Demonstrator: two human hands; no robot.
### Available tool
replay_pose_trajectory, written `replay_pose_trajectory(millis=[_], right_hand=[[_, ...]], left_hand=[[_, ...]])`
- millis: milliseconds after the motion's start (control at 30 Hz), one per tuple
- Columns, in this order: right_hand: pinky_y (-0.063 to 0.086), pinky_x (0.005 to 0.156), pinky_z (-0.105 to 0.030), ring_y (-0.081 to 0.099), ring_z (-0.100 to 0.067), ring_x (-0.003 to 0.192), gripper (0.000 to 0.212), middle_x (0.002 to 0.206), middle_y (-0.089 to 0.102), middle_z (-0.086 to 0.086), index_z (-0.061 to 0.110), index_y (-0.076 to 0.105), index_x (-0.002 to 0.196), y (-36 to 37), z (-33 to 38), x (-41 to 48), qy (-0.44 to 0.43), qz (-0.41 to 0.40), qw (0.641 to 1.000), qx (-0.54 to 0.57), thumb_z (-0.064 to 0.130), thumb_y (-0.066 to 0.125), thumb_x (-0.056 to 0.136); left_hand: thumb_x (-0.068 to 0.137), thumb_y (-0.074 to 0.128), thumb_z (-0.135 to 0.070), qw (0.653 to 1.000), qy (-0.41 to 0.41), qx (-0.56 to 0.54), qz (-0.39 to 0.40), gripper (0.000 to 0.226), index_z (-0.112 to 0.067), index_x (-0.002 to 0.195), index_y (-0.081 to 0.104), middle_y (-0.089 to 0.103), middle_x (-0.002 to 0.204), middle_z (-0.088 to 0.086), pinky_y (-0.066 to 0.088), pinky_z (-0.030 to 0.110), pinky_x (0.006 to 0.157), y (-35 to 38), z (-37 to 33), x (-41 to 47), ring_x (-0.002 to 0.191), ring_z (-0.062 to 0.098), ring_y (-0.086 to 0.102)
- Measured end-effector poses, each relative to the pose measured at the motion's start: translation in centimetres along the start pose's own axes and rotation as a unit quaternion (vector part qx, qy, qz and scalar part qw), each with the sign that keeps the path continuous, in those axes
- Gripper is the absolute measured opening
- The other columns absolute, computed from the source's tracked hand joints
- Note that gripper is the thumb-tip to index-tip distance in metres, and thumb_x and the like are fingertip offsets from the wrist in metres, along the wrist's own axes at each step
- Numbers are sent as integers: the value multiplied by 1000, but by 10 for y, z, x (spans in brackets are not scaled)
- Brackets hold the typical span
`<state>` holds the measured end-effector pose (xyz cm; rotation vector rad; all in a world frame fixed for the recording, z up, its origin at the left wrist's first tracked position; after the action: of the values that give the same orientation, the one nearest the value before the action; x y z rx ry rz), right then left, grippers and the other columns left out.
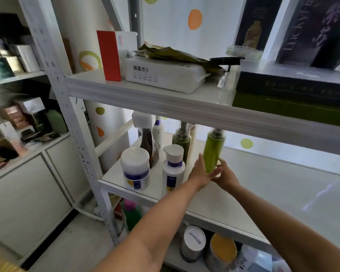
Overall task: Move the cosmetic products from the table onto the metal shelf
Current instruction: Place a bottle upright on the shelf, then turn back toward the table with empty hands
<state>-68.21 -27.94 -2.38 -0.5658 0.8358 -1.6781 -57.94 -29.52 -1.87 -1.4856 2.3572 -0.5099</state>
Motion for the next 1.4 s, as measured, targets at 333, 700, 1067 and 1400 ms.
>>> replay_pose_trajectory(millis=[333, 700, 1067, 1400], right_hand=[[40, 106, -42, 38, -23, 135, 93, 151, 34, -5, 22, 19, 149, 65, 13, -101, -17, 50, 991, -121, 47, 71, 76], [3, 121, -36, 0, -17, 147, 108, 160, 0, -1, 19, 3, 152, 211, 135, -216, -251, 146, 928, -235, 63, 64, 74], [5, 120, -33, 0, -17, 147, 129, 160, -6, -2, 14, -7, 151, 376, 338, -334, -473, 299, 797, -226, 91, 40, 59], [17, 119, -35, 6, -21, 147, 117, 160, -4, -3, 13, -6, 151, 454, 459, -434, -598, 359, 689, -198, 56, 70, 74]], left_hand=[[82, 68, -48, 976, 57, 193, 85, 109, -20, 153, -9, -1, 162, 3, 12, 40, 121, -14, 46, -121, 149, 20, 4], [84, 58, -58, 902, -58, 429, -6, 110, -8, 151, -13, -13, 160, 10, -8, 37, 118, -139, 179, -296, 148, 25, -9], [86, 52, -61, 800, -386, 356, -292, 110, -7, 148, -21, -22, 158, 10, -10, 43, 117, -311, 266, -518, 146, 26, -20], [88, 57, -53, 695, -485, 213, -486, 108, -5, 149, -17, -18, 159, 13, -2, 37, 119, -375, 293, -648, 147, 27, -14]])
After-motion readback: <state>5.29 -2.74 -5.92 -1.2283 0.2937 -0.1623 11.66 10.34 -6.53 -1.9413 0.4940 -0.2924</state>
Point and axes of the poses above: each hand's wrist, its own x-axis towards the middle knuckle, its own y-axis out of the palm, z = x × y, the point moved 8 cm from there along x, towards the middle knuckle
